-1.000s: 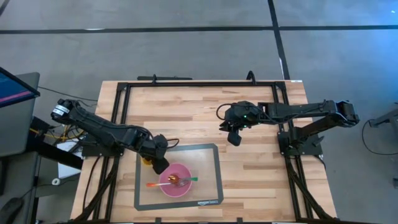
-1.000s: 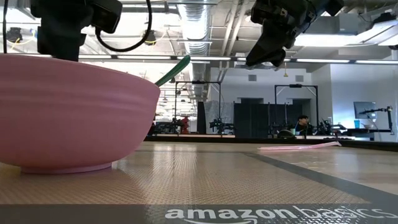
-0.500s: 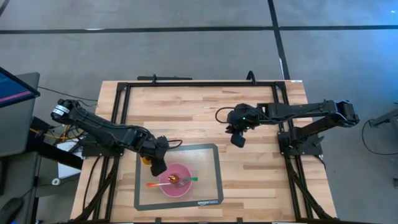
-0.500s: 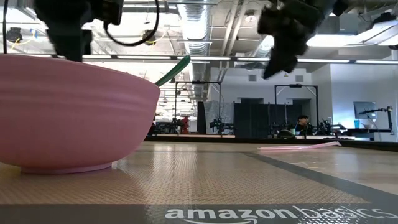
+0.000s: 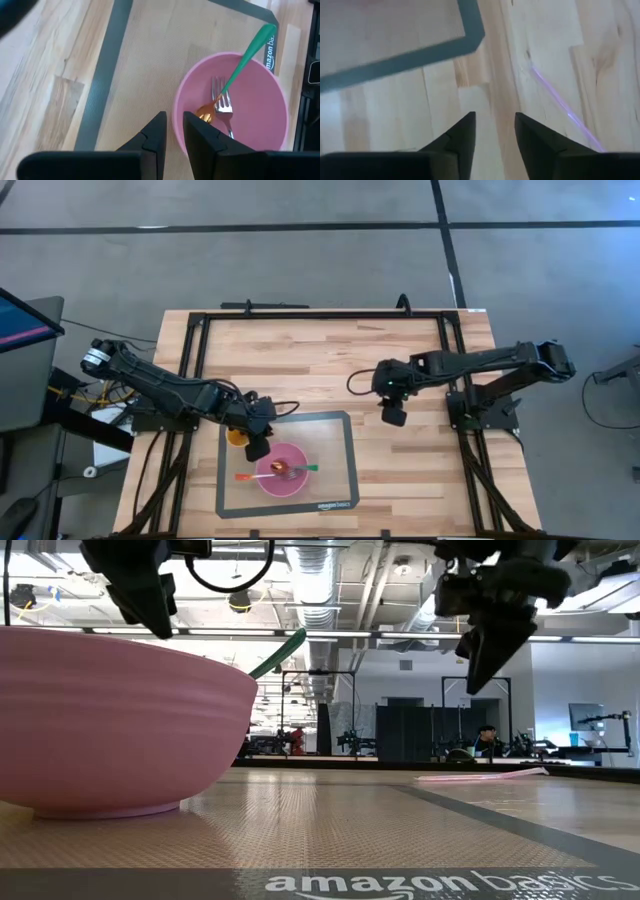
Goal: Pick & Place Utensil
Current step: Put the pink straw into the yellow cup on the transparent mat
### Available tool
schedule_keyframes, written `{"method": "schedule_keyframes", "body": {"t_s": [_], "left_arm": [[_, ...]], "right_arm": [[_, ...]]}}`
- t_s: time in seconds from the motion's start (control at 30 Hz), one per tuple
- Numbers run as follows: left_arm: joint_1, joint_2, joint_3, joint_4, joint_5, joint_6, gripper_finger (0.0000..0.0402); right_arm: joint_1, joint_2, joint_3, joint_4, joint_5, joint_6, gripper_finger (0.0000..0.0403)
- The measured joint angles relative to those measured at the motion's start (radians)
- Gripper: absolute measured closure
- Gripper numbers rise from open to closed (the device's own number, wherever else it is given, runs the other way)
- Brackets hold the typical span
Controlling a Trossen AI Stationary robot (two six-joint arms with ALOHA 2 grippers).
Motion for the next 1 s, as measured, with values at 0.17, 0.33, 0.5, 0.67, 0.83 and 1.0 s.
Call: {"method": "schedule_keyframes", "body": {"t_s": [0.17,0.33,0.5,0.67,0.83,1.0], "left_arm": [[0.000,0.000,0.000,0.007,-0.002,0.000,0.0337],[0.000,0.000,0.000,0.019,-0.002,0.000,0.0337],[0.000,0.000,0.000,0.028,-0.002,-0.001,0.0337],[0.000,0.000,0.000,0.035,-0.006,-0.003,0.0337],[0.000,0.000,0.000,0.039,-0.021,-0.004,0.0337],[0.000,0.000,0.000,0.041,-0.025,0.023,0.0337]], "right_arm": [[-0.024,0.107,0.001,-0.036,0.092,-0.012,0.0228],[-0.099,0.238,0.001,-0.111,0.251,-0.012,0.0194],[-0.197,0.352,0.001,-0.131,0.264,-0.021,0.0187],[-0.280,0.432,0.005,-0.153,0.301,-0.057,0.0195],[-0.331,0.453,0.008,-0.163,0.310,-0.095,0.0208],[-0.359,0.436,0.003,-0.148,0.312,-0.199,0.0215]]}}
